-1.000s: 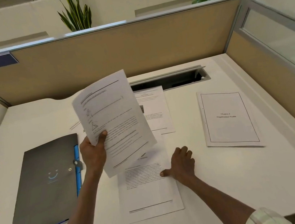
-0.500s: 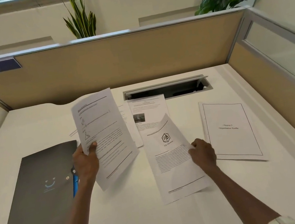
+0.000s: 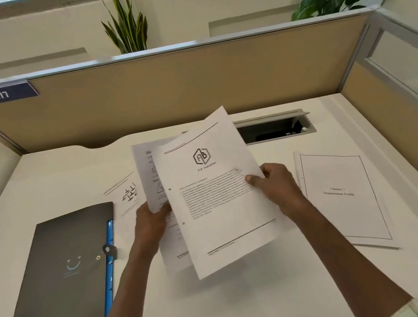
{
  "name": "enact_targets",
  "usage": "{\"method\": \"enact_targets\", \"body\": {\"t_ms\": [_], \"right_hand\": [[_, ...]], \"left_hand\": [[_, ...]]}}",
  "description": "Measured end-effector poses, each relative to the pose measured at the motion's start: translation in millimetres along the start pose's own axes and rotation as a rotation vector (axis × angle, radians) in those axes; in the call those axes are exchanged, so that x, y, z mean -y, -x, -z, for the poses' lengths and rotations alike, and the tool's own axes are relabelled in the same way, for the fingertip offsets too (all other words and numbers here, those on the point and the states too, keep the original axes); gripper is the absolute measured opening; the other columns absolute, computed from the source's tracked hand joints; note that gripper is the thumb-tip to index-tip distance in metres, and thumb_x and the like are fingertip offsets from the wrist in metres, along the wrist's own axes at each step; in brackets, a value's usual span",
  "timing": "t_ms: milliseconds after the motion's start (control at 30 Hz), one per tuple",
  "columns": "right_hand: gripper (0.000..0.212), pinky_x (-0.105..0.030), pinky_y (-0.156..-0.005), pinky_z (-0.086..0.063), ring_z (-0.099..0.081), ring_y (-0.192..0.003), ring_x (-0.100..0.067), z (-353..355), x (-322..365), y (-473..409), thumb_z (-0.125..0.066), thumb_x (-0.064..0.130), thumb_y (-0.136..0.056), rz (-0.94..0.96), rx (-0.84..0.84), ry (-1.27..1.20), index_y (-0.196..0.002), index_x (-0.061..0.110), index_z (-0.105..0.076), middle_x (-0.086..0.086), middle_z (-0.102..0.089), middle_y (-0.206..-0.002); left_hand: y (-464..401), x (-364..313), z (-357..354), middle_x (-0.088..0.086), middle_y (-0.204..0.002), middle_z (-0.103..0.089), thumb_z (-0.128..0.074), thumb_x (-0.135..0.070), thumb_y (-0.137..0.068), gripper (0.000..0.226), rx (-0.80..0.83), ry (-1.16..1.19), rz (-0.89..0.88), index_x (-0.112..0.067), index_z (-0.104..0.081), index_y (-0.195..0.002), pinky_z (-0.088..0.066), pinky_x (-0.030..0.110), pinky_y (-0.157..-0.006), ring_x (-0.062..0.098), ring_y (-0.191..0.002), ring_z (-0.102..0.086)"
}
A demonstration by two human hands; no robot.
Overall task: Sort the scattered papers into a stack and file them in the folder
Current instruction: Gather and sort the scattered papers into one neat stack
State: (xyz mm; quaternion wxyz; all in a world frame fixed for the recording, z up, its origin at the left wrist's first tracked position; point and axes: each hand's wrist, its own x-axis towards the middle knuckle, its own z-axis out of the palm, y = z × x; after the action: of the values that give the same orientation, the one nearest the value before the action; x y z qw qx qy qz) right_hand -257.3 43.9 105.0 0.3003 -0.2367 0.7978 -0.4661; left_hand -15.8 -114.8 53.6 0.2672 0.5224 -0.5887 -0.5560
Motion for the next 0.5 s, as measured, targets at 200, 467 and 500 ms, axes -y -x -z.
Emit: {"method": "enact_targets", "body": {"t_ms": [200, 467, 500], "right_hand": [[0.04, -0.034, -0.089, -0.053, -0.062, -0.1, -0.018, -41.2, -12.3, -3.9, -0.075, 0.026, -0.083, -0.065, 0.009, -0.151, -0.115, 0.013, -0.054, 0.0, -0.063, -0.111], [0.019, -0.012, -0.06, -0.054, -0.069, -0.089, -0.011, -51.0, -4.9, -3.4, -0.07, 0.02, -0.088, 0.182, -0.09, -0.298, -0.104, 0.024, -0.06, 0.017, -0.068, -0.093], [0.014, -0.012, -0.06, -0.054, -0.069, -0.088, -0.01, -52.8, -3.5, -2.0, -0.069, 0.022, -0.089, 0.212, -0.08, -0.312, -0.1, 0.026, -0.06, 0.017, -0.068, -0.093]], "left_hand": [[8.4, -4.6, -15.8, 0.002, -0.093, -0.079, -0.068, -0.001, -0.086, 0.027, 0.248, 0.075, -0.026, -0.024, -0.081, -0.089, -0.058, 0.028, -0.062, 0.024, -0.088, -0.076], [8.1, -26.8, -11.0, 0.01, -0.118, -0.073, -0.05, -0.077, -0.079, 0.076, 0.237, 0.398, -0.112, -0.019, -0.066, -0.125, -0.056, 0.047, -0.089, 0.033, -0.108, -0.069], [11.0, -32.1, -10.4, 0.008, -0.118, -0.074, -0.063, -0.067, -0.08, 0.062, 0.217, 0.367, -0.176, -0.021, -0.069, -0.12, -0.058, 0.045, -0.088, 0.029, -0.107, -0.071]]}}
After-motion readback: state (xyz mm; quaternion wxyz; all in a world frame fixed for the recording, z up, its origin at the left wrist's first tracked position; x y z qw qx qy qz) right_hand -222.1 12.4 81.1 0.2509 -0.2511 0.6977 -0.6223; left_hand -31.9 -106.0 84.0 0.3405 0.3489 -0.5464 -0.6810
